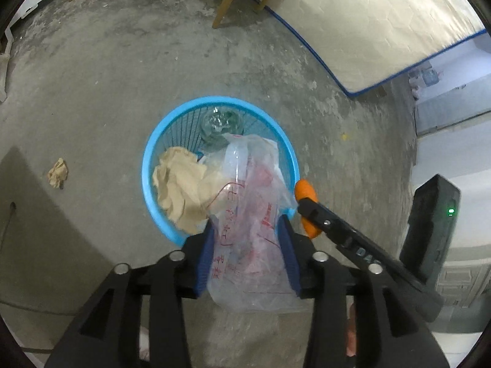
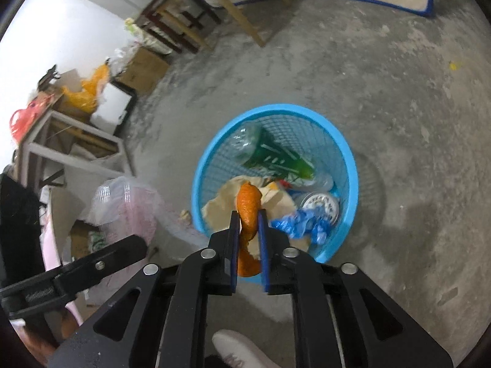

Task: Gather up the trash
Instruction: 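Open both grippers to drop the bag and peel into the wastebasket, then move both tools back toward the table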

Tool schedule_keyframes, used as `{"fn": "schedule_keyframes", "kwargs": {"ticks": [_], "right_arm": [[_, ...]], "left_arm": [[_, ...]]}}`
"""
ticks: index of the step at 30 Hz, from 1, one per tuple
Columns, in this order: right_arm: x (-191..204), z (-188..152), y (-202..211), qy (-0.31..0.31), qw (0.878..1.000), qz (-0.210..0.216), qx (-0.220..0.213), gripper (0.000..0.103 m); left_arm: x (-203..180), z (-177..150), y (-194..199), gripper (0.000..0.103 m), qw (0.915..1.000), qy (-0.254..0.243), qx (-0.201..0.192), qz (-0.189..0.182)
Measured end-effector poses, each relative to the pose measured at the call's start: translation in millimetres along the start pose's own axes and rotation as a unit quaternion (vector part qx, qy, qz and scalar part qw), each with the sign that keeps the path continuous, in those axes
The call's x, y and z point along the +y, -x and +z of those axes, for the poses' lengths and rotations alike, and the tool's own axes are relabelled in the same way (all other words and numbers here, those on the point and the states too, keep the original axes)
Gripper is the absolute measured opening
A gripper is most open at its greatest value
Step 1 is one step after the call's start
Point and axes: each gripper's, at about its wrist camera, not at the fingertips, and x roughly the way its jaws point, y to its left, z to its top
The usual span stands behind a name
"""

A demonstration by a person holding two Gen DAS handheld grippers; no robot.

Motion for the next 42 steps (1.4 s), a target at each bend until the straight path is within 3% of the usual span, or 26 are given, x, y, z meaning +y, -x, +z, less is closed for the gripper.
{"fn": "schedule_keyframes", "kwargs": {"ticks": [3,4,6,23,32,42], "right_arm": [[-8.8,2.9,-11.3,-0.01,1.0,-0.008,0.0,0.028],[-10.4,2.1,-9.8,-0.014,1.0,-0.008,-0.002,0.033],[-12.0,0.9,-8.2,-0.017,1.0,-0.01,-0.005,0.033],[-1.6,-4.2,22.0,0.013,0.999,-0.001,-0.037,0.054],[23.7,-16.9,60.0,0.053,0.997,0.022,-0.052,0.058],[84.9,-36.4,98.9,0.104,0.991,0.065,-0.053,0.059]], "left_arm": [[4.8,5.6,-7.1,0.065,0.9997,0.015,-0.016,0.007],[6.0,5.9,-8.0,0.067,0.9996,0.019,-0.022,0.007],[7.5,8.0,-10.3,0.07,0.9994,0.023,-0.026,0.004],[-3.3,-2.6,27.4,0.074,0.9982,0.005,-0.06,-0.002],[-0.7,-38.1,110.9,0.074,0.9934,-0.021,-0.112,-0.011],[33.7,-112.6,231.5,0.08,0.9795,-0.018,-0.201,-0.003]]}}
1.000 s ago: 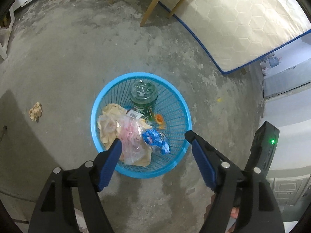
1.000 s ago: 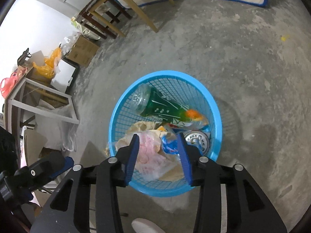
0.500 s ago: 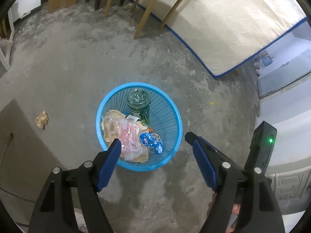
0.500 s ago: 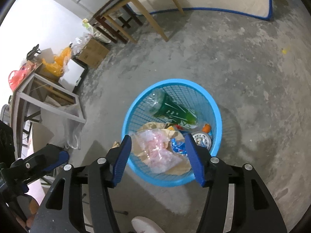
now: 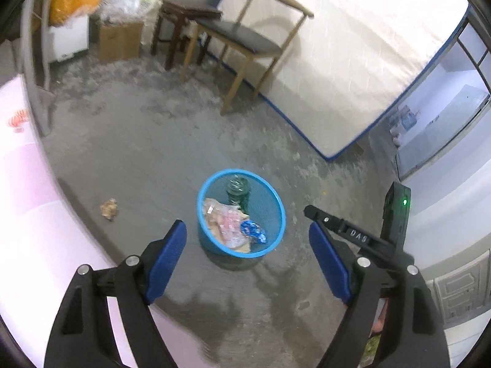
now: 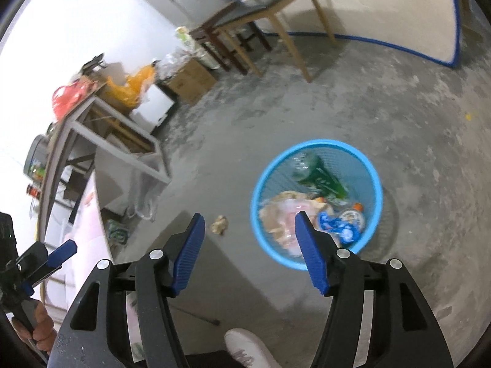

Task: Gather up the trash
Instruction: 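Move both tools back toward the table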

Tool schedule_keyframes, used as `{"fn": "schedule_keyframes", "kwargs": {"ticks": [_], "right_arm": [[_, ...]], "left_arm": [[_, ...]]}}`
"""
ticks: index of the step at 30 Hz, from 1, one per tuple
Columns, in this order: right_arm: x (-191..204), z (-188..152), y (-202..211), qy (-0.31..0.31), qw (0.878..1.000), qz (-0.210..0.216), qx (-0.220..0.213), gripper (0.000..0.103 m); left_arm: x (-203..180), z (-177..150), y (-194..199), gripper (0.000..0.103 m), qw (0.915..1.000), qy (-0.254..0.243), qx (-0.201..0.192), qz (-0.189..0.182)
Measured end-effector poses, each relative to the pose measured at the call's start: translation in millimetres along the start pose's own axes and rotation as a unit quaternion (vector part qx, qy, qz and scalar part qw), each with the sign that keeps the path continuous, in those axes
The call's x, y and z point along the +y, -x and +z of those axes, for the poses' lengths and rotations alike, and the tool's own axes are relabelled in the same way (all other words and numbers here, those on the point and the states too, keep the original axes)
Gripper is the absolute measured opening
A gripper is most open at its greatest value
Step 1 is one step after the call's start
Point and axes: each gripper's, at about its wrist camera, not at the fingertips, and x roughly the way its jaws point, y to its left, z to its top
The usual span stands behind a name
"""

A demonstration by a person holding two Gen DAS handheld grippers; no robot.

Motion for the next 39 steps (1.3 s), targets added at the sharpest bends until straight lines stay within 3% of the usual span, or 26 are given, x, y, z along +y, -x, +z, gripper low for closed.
{"fn": "schedule_keyframes", "kwargs": {"ticks": [5,8,13,16,20,28,32,39], "right_arm": [[50.1,-1.9,10.7,0.04,0.999,0.024,0.007,0.06],[90.6,-6.2,13.9,0.072,0.996,0.039,0.018,0.06],[157.3,-21.4,13.7,0.126,0.989,0.07,0.038,0.065],[196.7,-36.8,9.1,0.162,0.982,0.088,0.049,0.072],[244.3,-60.7,-2.5,0.196,0.972,0.104,0.074,0.077],[316.8,-97.6,-17.8,0.258,0.952,0.124,0.113,0.082],[342.4,-110.1,-28.3,0.27,0.946,0.126,0.127,0.082],[377.1,-119.3,-55.6,0.26,0.947,0.125,0.143,0.082]], "left_arm": [[34.3,-29.4,71.8,0.082,0.9986,0.018,-0.045,0.023],[59.1,-53.3,113.5,0.083,0.9952,0.035,-0.072,0.057],[94.3,-95.8,170.4,0.087,0.9825,0.072,-0.096,0.142],[116.2,-125.0,200.7,0.092,0.9704,0.107,-0.107,0.188],[136.3,-154.7,226.8,0.093,0.9547,0.143,-0.12,0.232],[159.4,-186.5,264.0,0.097,0.9272,0.164,-0.144,0.304],[170.8,-191.4,269.6,0.097,0.9206,0.172,-0.144,0.32],[188.2,-207.0,278.9,0.097,0.9133,0.185,-0.144,0.333]]}}
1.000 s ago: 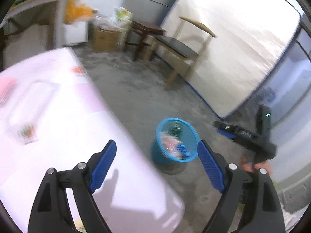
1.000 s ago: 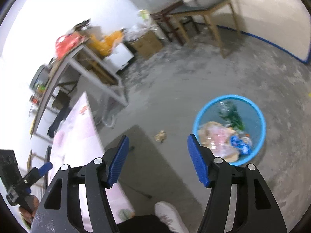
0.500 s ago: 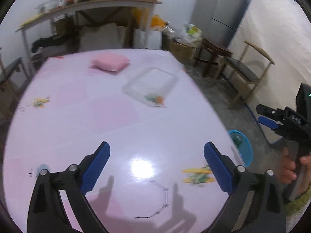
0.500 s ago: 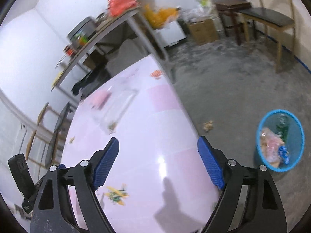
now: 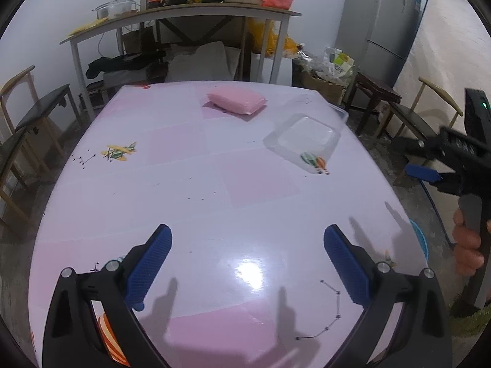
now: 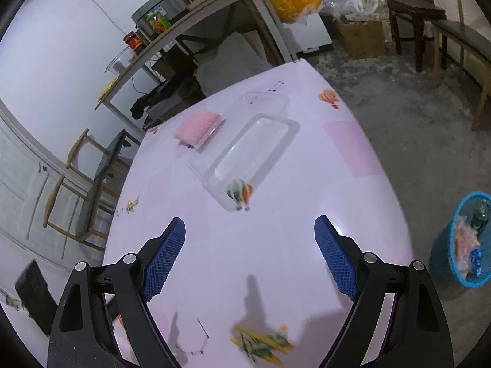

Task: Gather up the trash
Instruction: 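Move both tools back toward the table, then grasp the pink sponge with the left gripper while the right gripper reaches the clear plastic box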

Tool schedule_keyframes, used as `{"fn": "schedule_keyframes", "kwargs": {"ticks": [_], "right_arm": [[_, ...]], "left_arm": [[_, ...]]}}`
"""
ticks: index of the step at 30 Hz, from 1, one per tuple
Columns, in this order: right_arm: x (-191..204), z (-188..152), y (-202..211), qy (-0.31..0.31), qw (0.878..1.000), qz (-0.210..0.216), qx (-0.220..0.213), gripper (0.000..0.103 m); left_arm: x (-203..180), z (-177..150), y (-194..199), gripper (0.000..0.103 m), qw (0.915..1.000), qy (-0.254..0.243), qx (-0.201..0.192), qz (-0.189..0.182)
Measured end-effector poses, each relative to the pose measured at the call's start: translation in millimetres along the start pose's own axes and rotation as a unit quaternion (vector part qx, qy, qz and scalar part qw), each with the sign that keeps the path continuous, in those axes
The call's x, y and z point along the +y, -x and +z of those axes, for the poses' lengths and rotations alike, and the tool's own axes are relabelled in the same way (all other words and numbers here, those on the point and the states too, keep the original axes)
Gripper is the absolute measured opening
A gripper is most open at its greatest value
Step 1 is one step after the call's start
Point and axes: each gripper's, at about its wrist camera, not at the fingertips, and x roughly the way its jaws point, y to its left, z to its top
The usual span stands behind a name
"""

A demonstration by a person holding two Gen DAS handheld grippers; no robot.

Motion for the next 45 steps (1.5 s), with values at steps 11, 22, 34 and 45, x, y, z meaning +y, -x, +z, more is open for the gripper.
{"fn": "schedule_keyframes", "kwargs": {"ticks": [11,22,34,45], "right_arm": [[2.3,27.6,-56.2,-0.048,0.999,-0.016,0.022,0.061],[5.5,35.7,-83.5,-0.038,0.998,-0.01,0.048,0.015],[-6.0,37.2,-72.1,-0.003,0.997,0.012,0.07,0.006],[2.1,26.3,-53.5,0.085,0.995,-0.025,0.04,0.006]], "left_arm": [[49.2,-9.1,-4.7,0.097,1.0,0.001,-0.002,0.009],[83.1,27.9,-2.8,0.097,0.9992,-0.021,-0.024,-0.022],[77.4,152.5,-85.9,0.097,0.9973,0.028,-0.004,-0.068],[49.7,254.4,-244.2,0.097,0.9818,0.143,0.121,0.03]]}}
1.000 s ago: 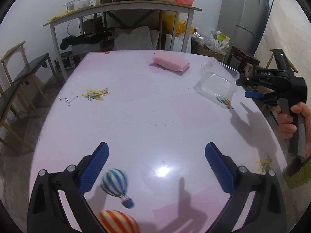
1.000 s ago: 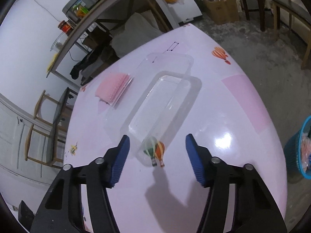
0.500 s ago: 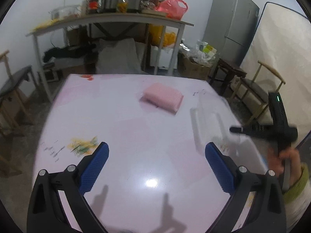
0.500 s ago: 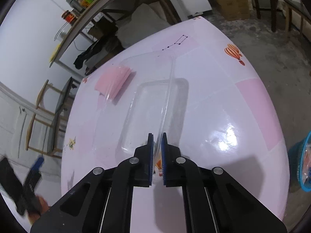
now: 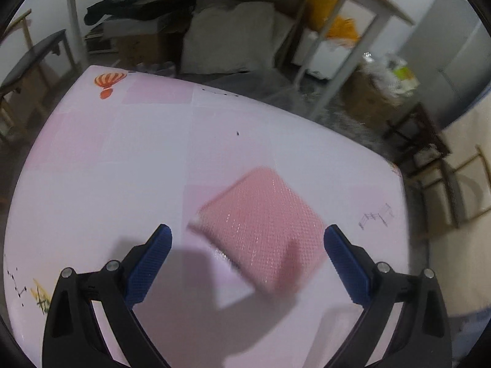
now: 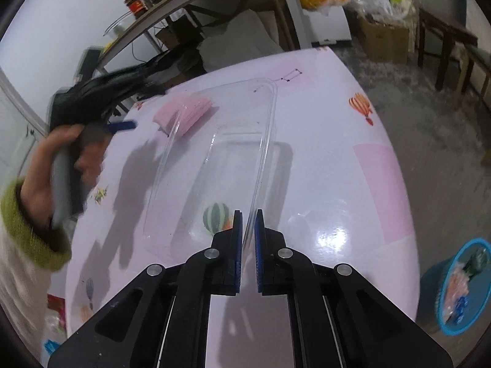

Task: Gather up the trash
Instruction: 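Grasp the pink sponge with the left gripper while the right gripper reaches the clear plastic box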

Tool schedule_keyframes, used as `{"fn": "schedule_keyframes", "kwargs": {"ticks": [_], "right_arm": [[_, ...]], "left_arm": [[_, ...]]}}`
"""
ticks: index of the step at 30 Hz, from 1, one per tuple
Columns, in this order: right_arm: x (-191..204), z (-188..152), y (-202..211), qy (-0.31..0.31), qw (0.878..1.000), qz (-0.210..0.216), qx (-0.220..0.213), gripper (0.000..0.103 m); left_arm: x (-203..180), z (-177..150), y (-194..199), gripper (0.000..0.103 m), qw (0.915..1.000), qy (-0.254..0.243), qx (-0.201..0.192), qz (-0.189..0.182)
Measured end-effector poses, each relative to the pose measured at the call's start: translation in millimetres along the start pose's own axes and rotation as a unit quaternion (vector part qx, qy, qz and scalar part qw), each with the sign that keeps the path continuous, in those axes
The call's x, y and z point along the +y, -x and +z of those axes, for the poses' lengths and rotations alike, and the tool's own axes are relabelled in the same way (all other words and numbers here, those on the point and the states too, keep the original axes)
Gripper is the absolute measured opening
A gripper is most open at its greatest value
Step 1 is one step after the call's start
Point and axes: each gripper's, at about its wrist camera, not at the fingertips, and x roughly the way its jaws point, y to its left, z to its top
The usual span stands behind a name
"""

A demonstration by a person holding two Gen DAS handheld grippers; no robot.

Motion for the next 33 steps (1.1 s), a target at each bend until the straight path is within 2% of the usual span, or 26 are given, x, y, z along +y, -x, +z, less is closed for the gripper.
{"fn": "schedule_keyframes", "kwargs": {"ticks": [2,6,10,18,24,30,33], "right_arm": [[-3.8,-1.0,0.8,0.0,1.0,-0.001,-0.005,0.006],[-12.4,-2.7,0.7,-0.01,1.0,0.007,-0.009,0.006],[-16.1,-2.9,-0.2,-0.011,1.0,0.009,-0.011,0.006],[-15.5,-3.9,0.6,-0.008,1.0,0.009,-0.011,0.006],[-11.7,-7.7,4.3,0.0,1.0,0.012,-0.002,0.005],[-0.9,-27.3,17.2,0.02,1.0,0.009,0.014,0.003],[3.7,-48.9,28.4,0.026,0.999,0.009,0.025,0.003]], "left_arm": [[-7.5,9.9,-15.2,0.097,0.9994,0.026,0.008,0.021],[-12.0,14.7,-36.9,0.097,0.9962,0.073,0.029,0.038],[-14.8,16.5,-46.2,0.097,0.9956,0.08,0.025,0.043],[-33.0,8.1,-51.1,0.089,0.9982,-0.017,0.009,0.056],[-21.2,-14.6,-39.7,0.088,0.9952,-0.082,0.013,0.053],[9.0,-67.9,-10.2,0.088,0.9904,-0.133,0.024,0.03],[26.6,-111.4,15.8,0.088,0.985,-0.17,0.028,0.013]]}}
